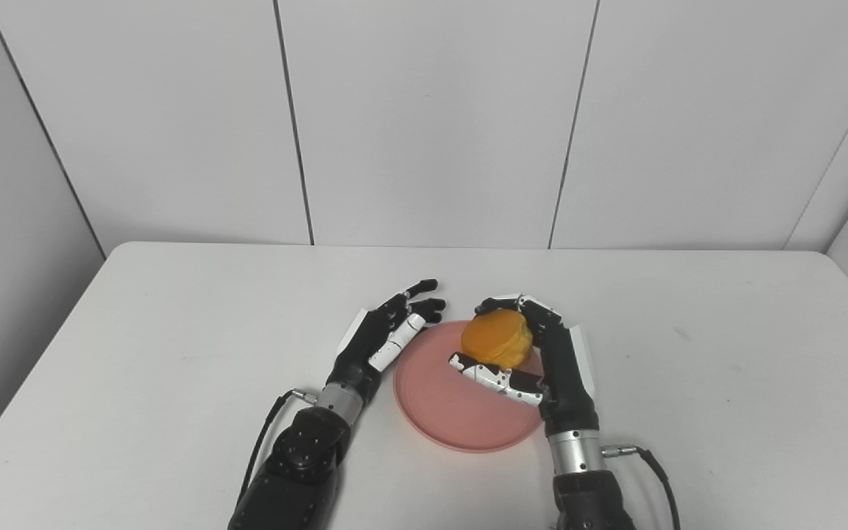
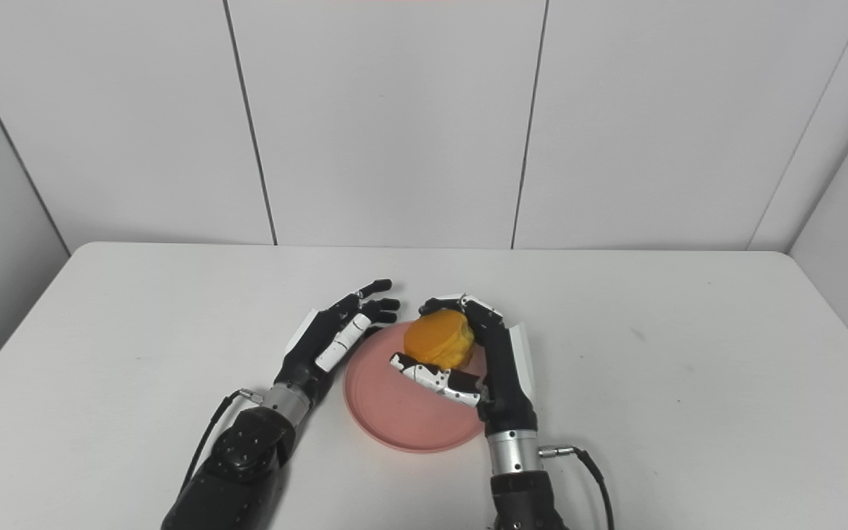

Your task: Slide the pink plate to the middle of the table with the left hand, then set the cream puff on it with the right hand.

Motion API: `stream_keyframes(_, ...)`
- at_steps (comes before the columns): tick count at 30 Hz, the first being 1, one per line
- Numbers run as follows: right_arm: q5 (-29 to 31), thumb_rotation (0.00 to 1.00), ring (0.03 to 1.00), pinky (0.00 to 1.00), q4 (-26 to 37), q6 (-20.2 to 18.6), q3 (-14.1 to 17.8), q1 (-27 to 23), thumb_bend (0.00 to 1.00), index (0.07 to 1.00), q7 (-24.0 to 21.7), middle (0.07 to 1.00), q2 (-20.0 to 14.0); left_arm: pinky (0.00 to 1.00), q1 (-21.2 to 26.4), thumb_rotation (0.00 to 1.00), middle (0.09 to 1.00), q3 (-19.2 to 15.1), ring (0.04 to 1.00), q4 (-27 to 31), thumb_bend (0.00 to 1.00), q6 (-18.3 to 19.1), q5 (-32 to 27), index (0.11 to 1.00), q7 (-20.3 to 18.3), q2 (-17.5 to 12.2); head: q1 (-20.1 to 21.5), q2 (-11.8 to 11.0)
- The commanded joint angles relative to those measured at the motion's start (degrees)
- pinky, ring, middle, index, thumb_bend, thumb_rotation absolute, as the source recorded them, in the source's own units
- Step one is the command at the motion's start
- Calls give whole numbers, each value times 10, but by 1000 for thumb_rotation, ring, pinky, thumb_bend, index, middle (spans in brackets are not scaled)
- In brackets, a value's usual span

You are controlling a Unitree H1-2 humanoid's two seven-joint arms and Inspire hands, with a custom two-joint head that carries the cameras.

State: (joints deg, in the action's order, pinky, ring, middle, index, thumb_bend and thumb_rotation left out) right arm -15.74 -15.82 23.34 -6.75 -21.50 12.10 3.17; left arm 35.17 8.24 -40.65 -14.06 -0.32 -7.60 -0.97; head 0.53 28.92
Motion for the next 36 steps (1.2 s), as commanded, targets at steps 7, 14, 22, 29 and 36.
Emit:
stream_keyframes(7,-106,303,910,891,33,-16,-47,-24,940,814,-18,907,-52,756,-27,830,822,37,819,-10,716,41,45,809,-8,16,-2,1)
stream_keyframes(14,-200,498,1000,1000,46,-72,-61,-18,1000,998,2,1000,-57,753,-34,904,820,41,804,3,756,45,53,823,-4,12,0,3)
stream_keyframes(22,-209,491,1000,1000,52,-80,-59,-19,1000,1000,9,1000,-55,779,-35,894,838,46,831,4,738,36,57,827,-2,11,3,1)
stream_keyframes(29,-216,499,1000,1000,55,-82,-61,-19,1000,1000,11,1000,-56,784,-30,909,851,45,841,-11,782,28,55,832,-4,12,3,0)
stream_keyframes(36,-220,510,1000,1000,57,-78,-60,-18,1000,1000,15,1000,-56,760,-31,908,837,45,825,-6,777,32,57,821,-2,10,6,0)
